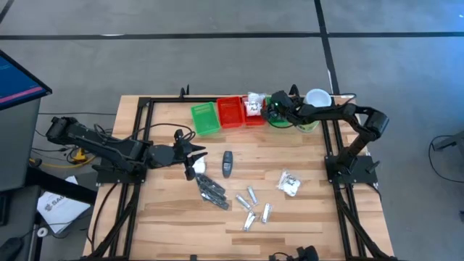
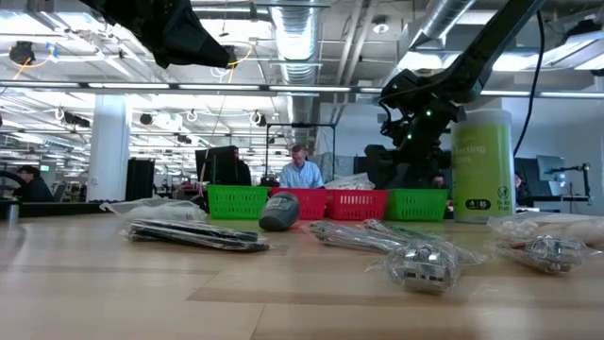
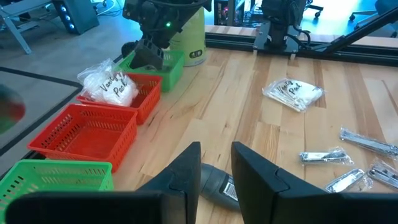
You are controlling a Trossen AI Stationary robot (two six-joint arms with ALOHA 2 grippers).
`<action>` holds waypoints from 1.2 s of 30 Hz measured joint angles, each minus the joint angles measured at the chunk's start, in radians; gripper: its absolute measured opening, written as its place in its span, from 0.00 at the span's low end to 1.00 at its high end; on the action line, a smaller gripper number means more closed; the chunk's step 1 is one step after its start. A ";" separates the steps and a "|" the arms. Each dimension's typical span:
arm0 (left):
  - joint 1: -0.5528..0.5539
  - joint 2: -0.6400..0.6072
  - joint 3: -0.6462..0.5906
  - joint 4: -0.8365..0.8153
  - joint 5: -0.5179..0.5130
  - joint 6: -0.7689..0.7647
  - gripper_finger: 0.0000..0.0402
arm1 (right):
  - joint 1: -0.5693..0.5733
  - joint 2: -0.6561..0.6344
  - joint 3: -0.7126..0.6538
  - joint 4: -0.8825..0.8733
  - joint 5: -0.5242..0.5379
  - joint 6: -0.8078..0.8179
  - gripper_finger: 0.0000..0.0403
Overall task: Pick & Place Travel size toiletries
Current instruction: Put the gray deodorant into the right green bin
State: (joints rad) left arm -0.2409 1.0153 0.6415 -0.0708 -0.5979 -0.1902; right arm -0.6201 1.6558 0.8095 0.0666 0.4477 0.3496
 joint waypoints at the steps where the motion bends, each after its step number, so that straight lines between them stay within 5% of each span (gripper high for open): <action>1: 0.000 0.000 0.000 0.000 0.000 0.000 0.20 | 0.000 0.000 0.000 0.000 0.000 0.000 0.69; 11: 0.000 0.000 0.000 0.000 0.000 0.001 0.20 | 0.029 0.000 0.000 0.096 -0.010 -0.083 0.65; 24: 0.000 0.000 0.000 0.000 0.000 0.001 0.20 | 0.279 -0.001 0.074 0.116 -0.345 -0.102 0.59; 36: 0.000 0.000 0.000 0.000 0.000 0.001 0.20 | 0.462 -0.001 0.079 0.113 -0.405 -0.088 0.58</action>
State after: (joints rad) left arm -0.2409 1.0153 0.6415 -0.0711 -0.5976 -0.1890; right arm -0.1581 1.6547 0.8883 0.1792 0.0430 0.2621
